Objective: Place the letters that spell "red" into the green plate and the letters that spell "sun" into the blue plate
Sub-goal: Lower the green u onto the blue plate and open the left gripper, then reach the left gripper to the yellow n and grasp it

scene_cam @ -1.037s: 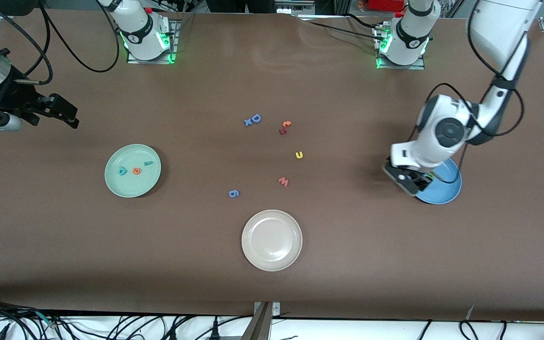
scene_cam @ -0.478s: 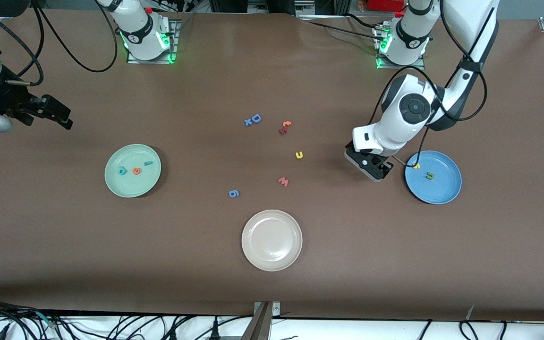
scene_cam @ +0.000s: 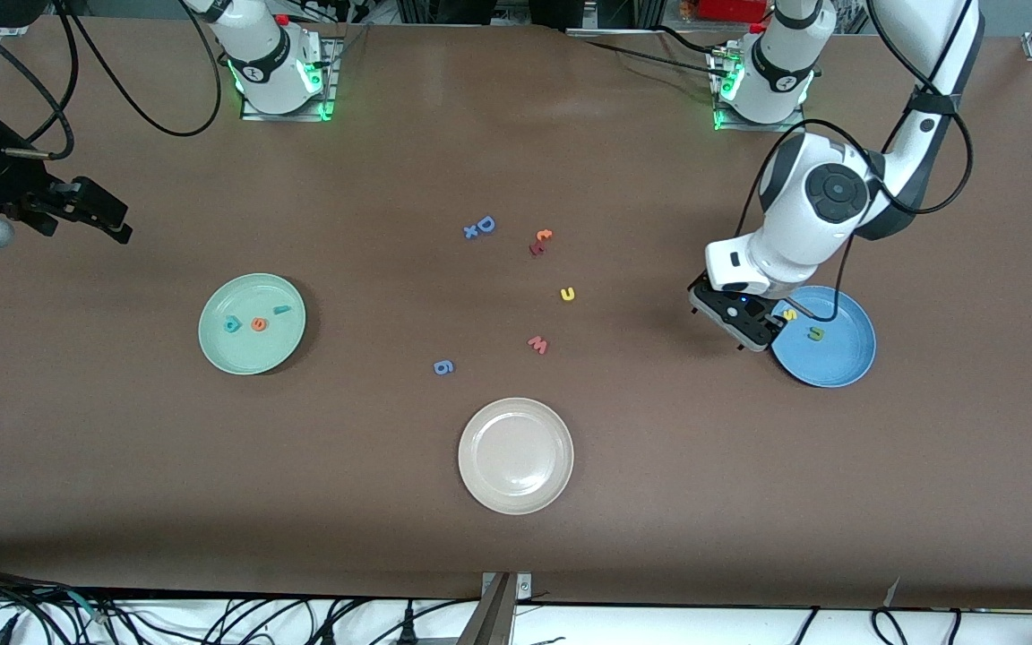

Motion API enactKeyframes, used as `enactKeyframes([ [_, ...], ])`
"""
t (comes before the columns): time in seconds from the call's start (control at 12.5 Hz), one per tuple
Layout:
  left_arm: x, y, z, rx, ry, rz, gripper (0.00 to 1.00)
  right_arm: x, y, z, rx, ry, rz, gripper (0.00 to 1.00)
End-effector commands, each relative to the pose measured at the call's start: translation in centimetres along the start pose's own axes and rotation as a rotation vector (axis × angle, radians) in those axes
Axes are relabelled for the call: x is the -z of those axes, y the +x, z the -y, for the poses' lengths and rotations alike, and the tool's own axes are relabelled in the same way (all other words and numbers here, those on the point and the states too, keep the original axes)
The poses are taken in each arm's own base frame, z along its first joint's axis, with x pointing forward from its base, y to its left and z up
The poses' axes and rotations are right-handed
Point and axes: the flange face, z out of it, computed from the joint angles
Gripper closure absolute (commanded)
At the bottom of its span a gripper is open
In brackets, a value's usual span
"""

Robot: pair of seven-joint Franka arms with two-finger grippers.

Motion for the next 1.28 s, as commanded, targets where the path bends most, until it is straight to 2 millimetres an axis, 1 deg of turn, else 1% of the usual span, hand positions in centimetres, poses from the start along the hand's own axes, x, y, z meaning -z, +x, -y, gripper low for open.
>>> enactKeyframes([
  [0.0,1.4,-1.1,0.9,0.017,-0.024,0.017,0.14,0.1,-0.6,-0.2,-0.006,0.016,0.009,0.00],
  [0.08,1.0,-1.3,0.4,0.127,-0.091,0.018,0.15,0.0,-0.6,-0.2,-0.004,0.015,0.014,0.00],
  [0.16,0.6,-1.2,-0.5,0.292,-0.174,0.020,0.12,0.1,-0.6,-0.2,-0.001,0.016,0.012,0.00],
  [0.24,0.2,-0.6,-2.1,0.409,-0.215,0.029,0.10,0.1,-0.7,-0.3,-0.001,0.015,0.018,0.00],
  [0.32,-0.2,0.2,-4.3,0.497,-0.220,0.053,0.09,0.1,-0.9,-0.3,0.014,0.014,0.026,0.00],
  [0.4,-0.8,1.1,-6.8,0.579,-0.224,0.082,0.08,0.2,-0.8,-0.3,0.016,0.014,0.024,0.00],
  [0.48,-1.3,2.1,-10.0,0.628,-0.227,0.108,0.08,0.3,-0.8,-0.4,0.014,0.014,0.023,0.00],
  [0.56,-1.6,2.7,-11.7,0.637,-0.208,0.120,0.08,0.1,-0.6,-0.5,0.011,0.014,0.026,0.00],
  [0.64,-1.9,3.4,-12.5,0.630,-0.170,0.126,0.08,0.1,-0.6,-0.9,0.005,0.014,0.026,0.00],
  [0.72,-2.2,4.0,-13.9,0.628,-0.121,0.132,0.08,0.1,-0.5,-0.9,0.007,0.012,0.026,0.00],
  [0.96,-3.9,5.8,-19.4,0.728,0.027,0.130,0.08,0.1,-0.5,-0.9,0.007,0.012,0.026,0.00],
  [1.04,-4.6,6.3,-20.8,0.771,0.057,0.123,0.08,0.1,-0.5,-0.9,0.007,0.014,0.026,0.00],
  [1.12,-4.9,6.9,-22.0,0.822,0.064,0.118,0.09,0.1,-0.5,-0.9,0.005,0.012,0.026,0.00],
  [1.2,-5.2,7.7,-22.3,0.894,0.056,0.119,0.10,0.1,-0.5,-0.9,0.007,0.012,0.026,0.00],
])
